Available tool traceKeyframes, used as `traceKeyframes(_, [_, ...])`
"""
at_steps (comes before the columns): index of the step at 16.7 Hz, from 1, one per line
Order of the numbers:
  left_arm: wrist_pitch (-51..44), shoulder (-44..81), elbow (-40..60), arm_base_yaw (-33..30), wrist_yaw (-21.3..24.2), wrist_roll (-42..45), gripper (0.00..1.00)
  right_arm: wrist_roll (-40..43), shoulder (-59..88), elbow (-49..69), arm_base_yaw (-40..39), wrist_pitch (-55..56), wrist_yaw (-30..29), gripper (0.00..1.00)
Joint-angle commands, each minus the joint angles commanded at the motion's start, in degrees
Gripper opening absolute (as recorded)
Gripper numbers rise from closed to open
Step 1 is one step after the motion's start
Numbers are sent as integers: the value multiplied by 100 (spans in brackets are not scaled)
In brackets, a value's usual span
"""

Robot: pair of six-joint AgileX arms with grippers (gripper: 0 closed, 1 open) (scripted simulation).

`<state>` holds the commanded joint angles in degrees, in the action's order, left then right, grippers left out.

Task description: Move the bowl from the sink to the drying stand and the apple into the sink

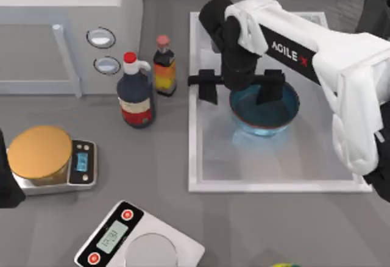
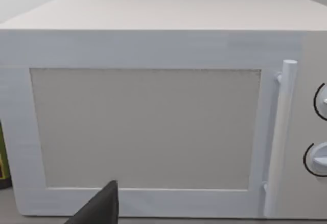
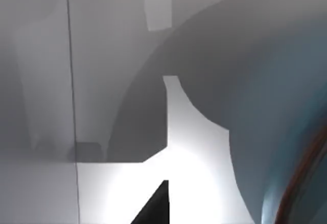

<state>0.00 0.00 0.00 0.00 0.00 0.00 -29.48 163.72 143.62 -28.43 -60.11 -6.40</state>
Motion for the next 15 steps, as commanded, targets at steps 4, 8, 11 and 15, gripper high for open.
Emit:
traceKeyframes(4, [0,0,0,0,0,0,100,-33,25,1,-39,37,-3,100])
traceKeyframes(8, [0,0,0,0,0,0,100,-33,25,1,-39,37,-3,70])
traceKeyframes(11, [0,0,0,0,0,0,100,-33,25,1,-39,37,-3,47])
traceKeyframes(15, [0,0,0,0,0,0,100,-33,25,1,-39,37,-3,17])
